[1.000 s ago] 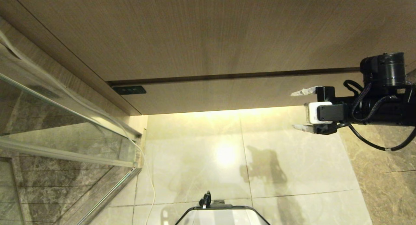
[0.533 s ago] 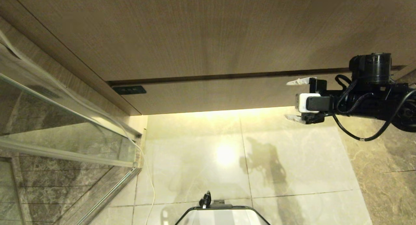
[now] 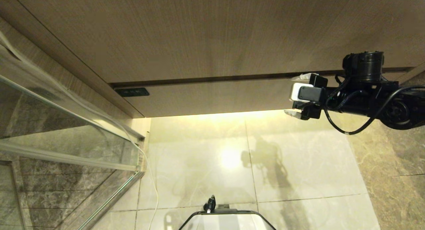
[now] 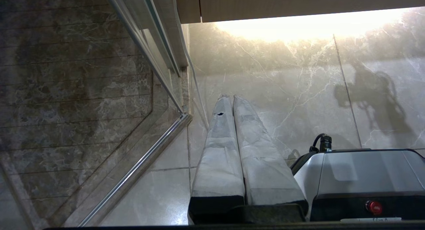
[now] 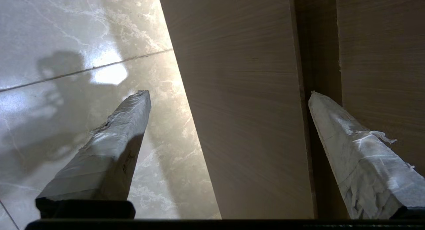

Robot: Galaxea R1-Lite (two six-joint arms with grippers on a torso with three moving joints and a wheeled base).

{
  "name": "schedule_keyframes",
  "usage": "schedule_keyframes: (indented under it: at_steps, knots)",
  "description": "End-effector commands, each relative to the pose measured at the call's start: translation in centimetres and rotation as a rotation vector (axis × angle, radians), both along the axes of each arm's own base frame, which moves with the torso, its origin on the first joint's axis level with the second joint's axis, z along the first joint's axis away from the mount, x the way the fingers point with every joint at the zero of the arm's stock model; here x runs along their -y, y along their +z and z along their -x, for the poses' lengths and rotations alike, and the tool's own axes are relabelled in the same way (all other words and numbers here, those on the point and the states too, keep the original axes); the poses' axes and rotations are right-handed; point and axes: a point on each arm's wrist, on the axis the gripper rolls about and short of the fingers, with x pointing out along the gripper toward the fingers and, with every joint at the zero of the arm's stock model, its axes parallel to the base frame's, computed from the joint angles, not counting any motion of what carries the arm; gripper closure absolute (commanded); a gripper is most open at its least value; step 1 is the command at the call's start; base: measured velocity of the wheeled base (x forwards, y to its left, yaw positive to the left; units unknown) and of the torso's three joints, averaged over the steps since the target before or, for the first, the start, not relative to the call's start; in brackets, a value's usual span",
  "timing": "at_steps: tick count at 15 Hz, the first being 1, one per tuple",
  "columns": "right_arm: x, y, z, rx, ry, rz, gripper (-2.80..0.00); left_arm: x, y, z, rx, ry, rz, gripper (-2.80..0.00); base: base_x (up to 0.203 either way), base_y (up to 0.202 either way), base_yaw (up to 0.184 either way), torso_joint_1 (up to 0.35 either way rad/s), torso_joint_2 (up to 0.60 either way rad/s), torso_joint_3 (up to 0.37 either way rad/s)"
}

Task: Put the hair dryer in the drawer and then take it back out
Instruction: Pull open the drawer

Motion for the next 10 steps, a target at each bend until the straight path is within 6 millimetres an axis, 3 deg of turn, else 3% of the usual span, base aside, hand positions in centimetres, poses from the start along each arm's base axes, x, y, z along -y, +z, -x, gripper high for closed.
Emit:
schedule_keyframes:
  at_steps: [1,10]
  knots:
    - [-0.4,-0.6,-0.8,-0.007,0.009,0.006,-2.80,0.0,-0.1,0.0,-0.002,0.000,0.000,0.00,0.000,0.000,0.000,0.000,0.00,0.000]
    - [-1.2,-1.3,-3.7,0.064,0.019,-0.010,-2.80,0.0,-0.1,0.0,-0.002,0.000,0.000,0.00,0.000,0.000,0.000,0.000,0.00,0.000]
